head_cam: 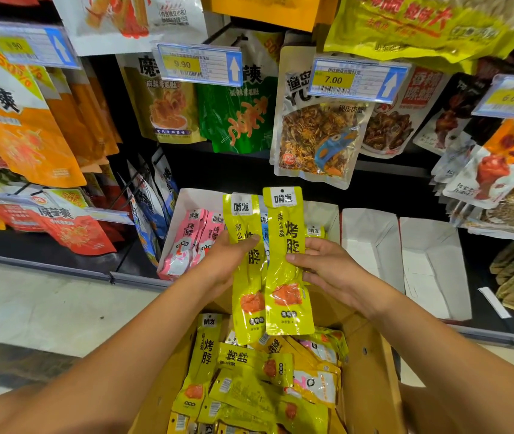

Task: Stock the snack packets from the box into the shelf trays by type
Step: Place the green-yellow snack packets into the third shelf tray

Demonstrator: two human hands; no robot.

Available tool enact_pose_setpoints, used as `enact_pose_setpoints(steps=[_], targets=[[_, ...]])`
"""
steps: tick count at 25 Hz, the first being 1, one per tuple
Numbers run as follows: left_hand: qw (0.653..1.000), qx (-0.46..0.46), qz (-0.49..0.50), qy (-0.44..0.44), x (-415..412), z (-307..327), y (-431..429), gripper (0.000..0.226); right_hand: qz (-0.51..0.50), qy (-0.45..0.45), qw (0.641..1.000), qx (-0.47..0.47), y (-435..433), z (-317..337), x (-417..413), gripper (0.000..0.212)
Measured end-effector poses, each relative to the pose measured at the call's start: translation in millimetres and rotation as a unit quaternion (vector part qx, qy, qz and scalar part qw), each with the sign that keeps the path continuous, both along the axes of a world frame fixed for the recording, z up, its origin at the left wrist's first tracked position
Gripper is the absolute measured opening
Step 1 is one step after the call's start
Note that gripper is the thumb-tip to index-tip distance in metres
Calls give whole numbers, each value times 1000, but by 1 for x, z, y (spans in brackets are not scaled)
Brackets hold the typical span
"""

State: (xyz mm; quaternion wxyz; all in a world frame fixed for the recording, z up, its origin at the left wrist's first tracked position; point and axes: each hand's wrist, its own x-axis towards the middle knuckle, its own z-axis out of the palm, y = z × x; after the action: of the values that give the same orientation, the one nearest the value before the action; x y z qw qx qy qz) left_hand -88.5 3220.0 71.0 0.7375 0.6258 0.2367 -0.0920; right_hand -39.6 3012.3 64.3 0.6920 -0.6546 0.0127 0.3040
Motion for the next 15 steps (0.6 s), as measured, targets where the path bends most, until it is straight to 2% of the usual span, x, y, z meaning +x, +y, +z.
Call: enact_pose_setpoints(steps=[2, 7, 12, 15], targets=[[1000, -22, -13, 3, 0, 1, -5, 56, 4, 5, 1000, -12, 4, -8, 0, 43], [1000, 26, 4, -9, 1, 1, -14, 39, 14, 1, 998, -55, 10, -18, 0, 85], [999, 31, 24, -31, 2, 16, -16, 33, 30, -2, 991, -130, 8, -15, -1, 68], [998, 56, 20, -11, 6, 25, -14, 30, 27, -4, 986, -167, 11, -14, 1, 62]])
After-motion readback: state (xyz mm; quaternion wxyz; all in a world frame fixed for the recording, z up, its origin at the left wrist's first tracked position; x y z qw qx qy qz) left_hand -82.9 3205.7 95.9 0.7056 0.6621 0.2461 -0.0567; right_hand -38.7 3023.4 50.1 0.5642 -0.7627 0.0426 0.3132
